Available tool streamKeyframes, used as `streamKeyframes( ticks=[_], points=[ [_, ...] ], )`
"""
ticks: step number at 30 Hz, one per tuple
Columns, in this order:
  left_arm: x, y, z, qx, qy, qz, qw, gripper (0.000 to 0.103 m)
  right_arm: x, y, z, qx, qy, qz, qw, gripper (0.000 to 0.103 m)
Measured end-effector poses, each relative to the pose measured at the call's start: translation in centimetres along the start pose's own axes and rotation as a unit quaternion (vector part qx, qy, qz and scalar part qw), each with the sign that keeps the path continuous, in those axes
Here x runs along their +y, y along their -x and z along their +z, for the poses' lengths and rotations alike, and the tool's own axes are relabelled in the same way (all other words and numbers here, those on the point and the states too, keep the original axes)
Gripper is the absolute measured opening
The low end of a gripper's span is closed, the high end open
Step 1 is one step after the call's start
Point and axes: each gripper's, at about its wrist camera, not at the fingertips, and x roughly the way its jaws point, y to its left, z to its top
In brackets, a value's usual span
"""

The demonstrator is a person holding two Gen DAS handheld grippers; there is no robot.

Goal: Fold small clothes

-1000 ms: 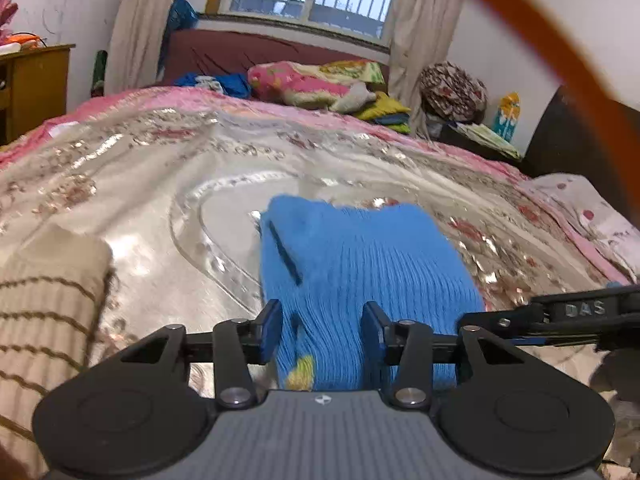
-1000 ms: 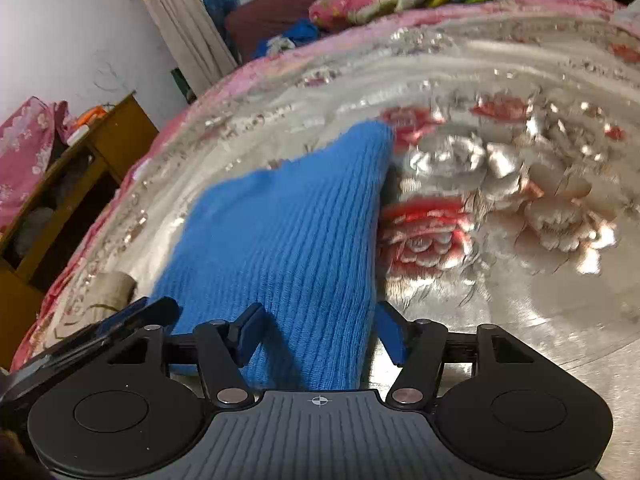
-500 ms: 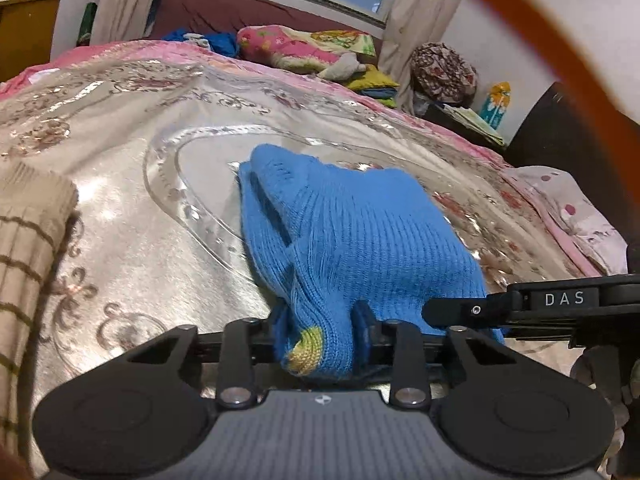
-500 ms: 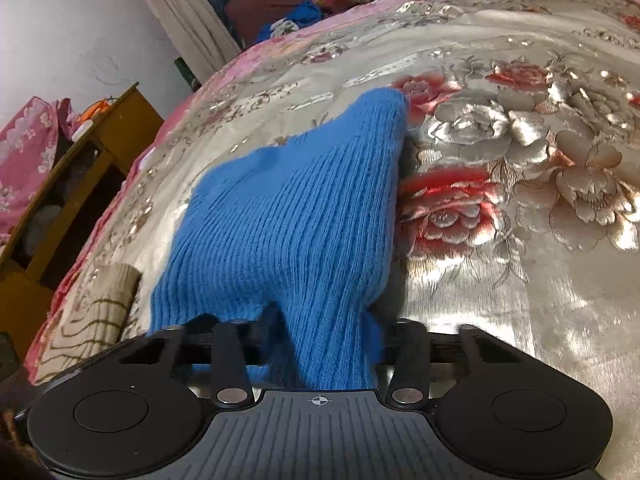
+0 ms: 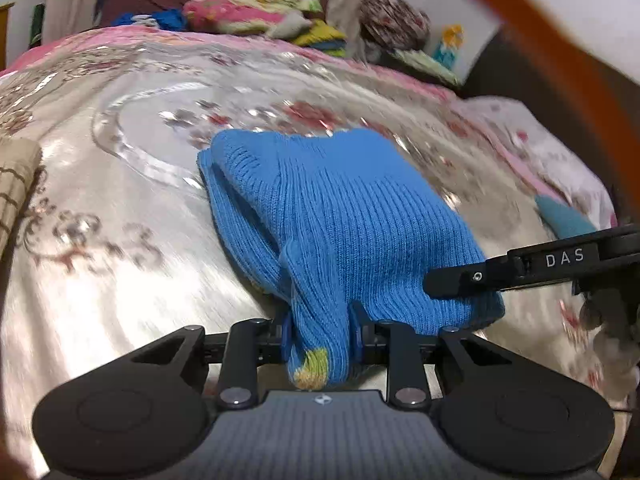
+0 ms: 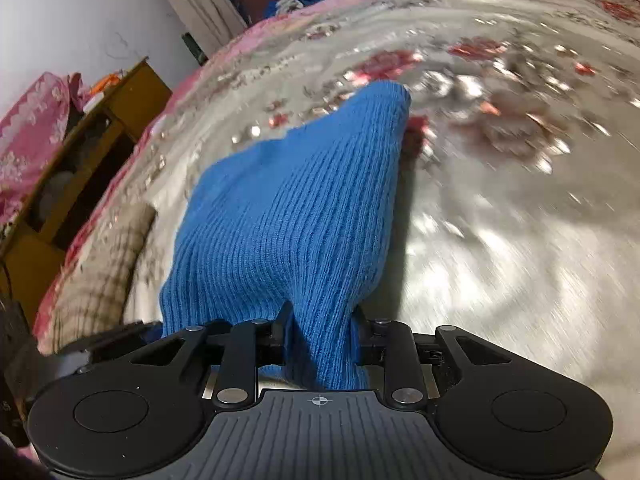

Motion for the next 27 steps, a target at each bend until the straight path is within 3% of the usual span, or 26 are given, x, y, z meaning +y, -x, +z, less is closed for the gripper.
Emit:
streamKeyframes(
  ticks=[3,9,13,20,27],
  points=[
    [-1.8,1.1,-0.3,-0.004,-0.026,0.019,0.9995,0.033,-0.6,1.7,-1.2,0.003,-0.008,-0.008,1.000,0.031],
    [-3.9,2.9,1.1,-0.037,-0.070,0.071,0.9944,0.033,0.3,5.6,-1.0,-0.068,0.022,-0.029,0.997,0.031],
    [-3.9,2.0,2.5,-0.049,-0.069,0.094,0.9920,0.033,1.8,4.9,0.2,-0.098,0.062,-0.043,0.992,0.031],
    [-2.8,0.3,3.1,-0.038,-0.049,0.112,0.9918,0.033,3.0,1.2,0.8,-0.091,0.092,-0.055,0.990,0.031],
    [-2.9,0.0,2.5,-0.021,-0.058,0.122,0.9907,0.037,2.8,1.6,0.5,-0.089,0.083,-0.053,0.991,0.031]
  ],
)
